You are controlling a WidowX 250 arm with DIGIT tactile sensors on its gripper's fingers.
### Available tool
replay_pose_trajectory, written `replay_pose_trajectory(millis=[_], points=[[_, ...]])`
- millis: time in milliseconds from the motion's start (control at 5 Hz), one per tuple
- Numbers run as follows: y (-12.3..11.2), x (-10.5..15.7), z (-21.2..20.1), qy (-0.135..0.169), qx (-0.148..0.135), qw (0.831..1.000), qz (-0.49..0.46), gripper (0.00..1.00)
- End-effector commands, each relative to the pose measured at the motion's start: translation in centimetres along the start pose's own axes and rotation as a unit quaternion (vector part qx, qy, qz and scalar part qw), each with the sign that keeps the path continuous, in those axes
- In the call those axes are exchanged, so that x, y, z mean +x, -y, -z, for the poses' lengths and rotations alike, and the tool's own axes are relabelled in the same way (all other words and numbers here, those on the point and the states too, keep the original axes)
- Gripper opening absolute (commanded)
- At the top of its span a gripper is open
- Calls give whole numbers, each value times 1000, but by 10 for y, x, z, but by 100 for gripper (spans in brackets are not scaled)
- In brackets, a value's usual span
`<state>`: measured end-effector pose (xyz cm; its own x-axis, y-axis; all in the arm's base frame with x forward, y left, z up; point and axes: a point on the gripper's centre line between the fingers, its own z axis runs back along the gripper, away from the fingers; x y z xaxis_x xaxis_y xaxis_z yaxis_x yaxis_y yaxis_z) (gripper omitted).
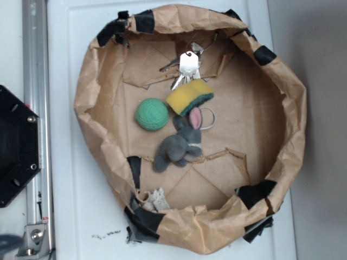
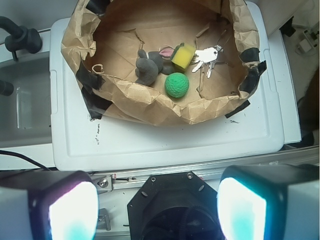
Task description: Grab the green ball.
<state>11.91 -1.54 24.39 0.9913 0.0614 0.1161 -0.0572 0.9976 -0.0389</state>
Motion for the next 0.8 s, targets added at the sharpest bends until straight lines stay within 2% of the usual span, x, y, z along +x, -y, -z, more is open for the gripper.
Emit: replay_pose_trajectory(millis=[0, 200, 400, 600], points=[[0, 0, 0, 0, 0, 1000, 0, 100], [-24, 45, 29, 12, 6, 1000, -9, 100], [-33, 94, 68, 58, 13, 998, 0, 100], [-36, 116, 107, 35, 32, 999, 17, 100]])
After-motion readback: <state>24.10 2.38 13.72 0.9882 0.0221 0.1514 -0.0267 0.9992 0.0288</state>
